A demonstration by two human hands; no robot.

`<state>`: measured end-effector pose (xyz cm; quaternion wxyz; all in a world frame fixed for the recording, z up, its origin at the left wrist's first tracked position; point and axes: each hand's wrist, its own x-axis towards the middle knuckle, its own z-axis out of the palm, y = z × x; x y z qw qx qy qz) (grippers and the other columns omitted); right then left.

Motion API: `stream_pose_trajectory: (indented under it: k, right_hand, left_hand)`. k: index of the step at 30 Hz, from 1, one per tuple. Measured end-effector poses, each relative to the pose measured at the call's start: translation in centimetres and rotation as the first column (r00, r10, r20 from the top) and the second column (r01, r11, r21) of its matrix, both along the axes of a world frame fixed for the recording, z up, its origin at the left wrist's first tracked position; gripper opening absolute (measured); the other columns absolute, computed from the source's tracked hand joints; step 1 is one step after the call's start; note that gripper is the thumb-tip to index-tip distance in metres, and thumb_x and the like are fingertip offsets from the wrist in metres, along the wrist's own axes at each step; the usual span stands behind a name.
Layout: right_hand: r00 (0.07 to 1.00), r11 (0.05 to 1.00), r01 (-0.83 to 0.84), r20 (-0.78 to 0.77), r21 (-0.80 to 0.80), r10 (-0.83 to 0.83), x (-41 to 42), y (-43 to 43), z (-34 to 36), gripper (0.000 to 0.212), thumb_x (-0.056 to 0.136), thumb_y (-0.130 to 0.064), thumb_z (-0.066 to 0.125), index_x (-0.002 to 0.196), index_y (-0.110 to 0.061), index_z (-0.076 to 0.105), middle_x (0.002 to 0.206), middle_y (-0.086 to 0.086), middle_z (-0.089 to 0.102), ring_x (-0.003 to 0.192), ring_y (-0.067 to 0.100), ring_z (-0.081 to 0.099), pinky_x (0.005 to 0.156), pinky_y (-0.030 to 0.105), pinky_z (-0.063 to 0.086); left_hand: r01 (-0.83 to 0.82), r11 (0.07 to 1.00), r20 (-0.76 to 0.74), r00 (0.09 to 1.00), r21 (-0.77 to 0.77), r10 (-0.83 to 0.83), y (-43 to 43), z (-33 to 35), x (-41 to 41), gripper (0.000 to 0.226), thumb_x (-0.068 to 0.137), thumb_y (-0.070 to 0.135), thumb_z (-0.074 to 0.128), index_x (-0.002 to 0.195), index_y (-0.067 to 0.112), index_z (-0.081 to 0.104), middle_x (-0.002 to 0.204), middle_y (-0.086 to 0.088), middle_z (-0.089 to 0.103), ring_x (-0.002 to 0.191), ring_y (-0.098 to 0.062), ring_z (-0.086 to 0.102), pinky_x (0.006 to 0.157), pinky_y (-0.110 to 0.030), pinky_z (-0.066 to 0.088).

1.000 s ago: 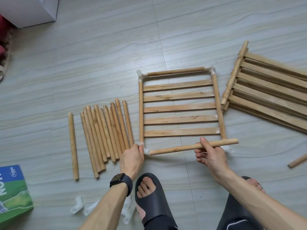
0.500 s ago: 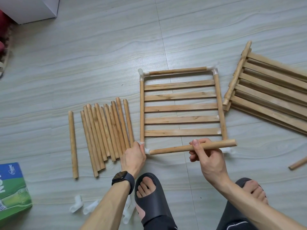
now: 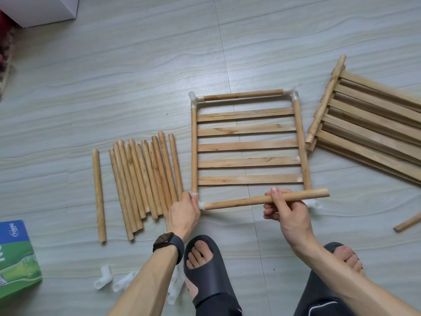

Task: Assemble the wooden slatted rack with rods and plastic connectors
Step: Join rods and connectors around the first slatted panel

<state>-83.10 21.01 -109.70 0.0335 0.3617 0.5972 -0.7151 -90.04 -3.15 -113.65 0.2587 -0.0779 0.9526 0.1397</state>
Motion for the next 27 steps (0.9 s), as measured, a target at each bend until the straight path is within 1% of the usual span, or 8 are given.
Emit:
stream_pose_trajectory:
  k: [4,7,10,14,16,21,24,27]
  right_hand:
    - [0.983,0.976,-0.159,-0.063,0.149,0.17,-0.8,-0.3,1.3,0.038,0.089,-0.048,0.06,0.092,-0.011,0.07,0.073,0.012,0.069,0.066,0.021,0.069,0.069,0.037,0.061]
    - [0.983,0.981,-0.163,-0.065,0.107,0.17,-1.1,0.1,1.0,0.037,0.09,-0.045,0.061,0.095,-0.01,0.072,0.078,0.011,0.07,0.07,0.022,0.069,0.073,0.042,0.061]
    - [0.985,0.986,-0.156,-0.065,0.057,0.16,-0.8,0.3,0.3,0.036,0.093,-0.042,0.061,0.095,-0.007,0.072,0.076,0.007,0.068,0.071,0.022,0.068,0.073,0.039,0.061]
    - [0.999,0.995,-0.019,0.041,-0.1,0.023,-0.4,0.6,-0.7,0.039,0.088,-0.041,0.065,0.097,-0.004,0.074,0.075,0.007,0.066,0.072,0.019,0.066,0.07,0.033,0.06]
    - [0.992,0.979,0.049,0.126,-0.199,-0.024,-0.1,0.9,-1.2,0.034,0.093,-0.035,0.066,0.099,-0.002,0.073,0.078,0.01,0.066,0.074,0.02,0.066,0.07,0.031,0.06]
    - [0.944,0.872,0.227,0.317,-0.433,-0.088,1.5,1.3,-2.3,0.025,0.096,-0.024,0.066,0.101,0.001,0.07,0.079,0.012,0.066,0.073,0.02,0.067,0.073,0.031,0.064]
    - [0.888,0.79,0.358,0.442,-0.497,-0.125,2.1,1.1,-3.1,0.018,0.095,-0.021,0.068,0.096,-0.003,0.066,0.081,0.015,0.066,0.076,0.022,0.066,0.07,0.032,0.064]
    - [0.863,0.768,0.388,0.494,-0.51,-0.107,2.1,1.2,-3.7,0.02,0.094,-0.022,0.07,0.098,-0.004,0.065,0.084,0.017,0.067,0.078,0.023,0.068,0.065,0.031,0.064]
  left_hand:
    - [-0.001,1.0,0.013,1.0,-0.019,0.002,0.3,-0.1,-0.1,0.028,0.108,0.041,0.03,0.098,0.017,0.042,0.097,-0.02,0.068,0.079,-0.037,0.056,0.067,-0.038,0.039]
    - [-0.004,1.0,0.033,0.999,-0.026,0.005,0.3,-0.2,-0.2,0.027,0.107,0.04,0.029,0.099,0.018,0.041,0.098,-0.02,0.068,0.079,-0.035,0.054,0.068,-0.039,0.04]
    - [-0.009,1.0,0.048,0.999,-0.026,0.01,0.3,-0.1,-0.4,0.026,0.108,0.039,0.029,0.099,0.018,0.041,0.098,-0.02,0.067,0.077,-0.033,0.05,0.07,-0.039,0.041]
    - [-0.018,1.0,0.064,0.998,-0.026,0.02,0.4,-0.1,-0.5,0.025,0.107,0.039,0.028,0.099,0.019,0.039,0.101,-0.022,0.067,0.084,-0.038,0.058,0.074,-0.042,0.046]
    - [-0.019,0.999,0.078,0.997,-0.033,0.022,0.5,-0.2,-0.6,0.024,0.107,0.04,0.028,0.1,0.019,0.039,0.103,-0.022,0.067,0.09,-0.04,0.061,0.077,-0.043,0.047]
    - [-0.006,0.998,0.093,0.996,-0.07,0.013,0.9,-0.1,-0.8,0.025,0.107,0.038,0.028,0.103,0.018,0.041,0.104,-0.022,0.067,0.089,-0.039,0.06,0.073,-0.041,0.044]
    - [0.02,0.997,0.091,0.996,-0.08,-0.013,1.0,0.2,-0.8,0.022,0.107,0.036,0.027,0.101,0.018,0.039,0.103,-0.022,0.067,0.089,-0.039,0.06,0.073,-0.041,0.045]
    - [0.08,0.988,0.105,0.992,-0.132,-0.066,1.1,0.7,-0.9,0.021,0.108,0.034,0.025,0.1,0.018,0.036,0.105,-0.019,0.068,0.085,-0.034,0.057,0.071,-0.038,0.04]
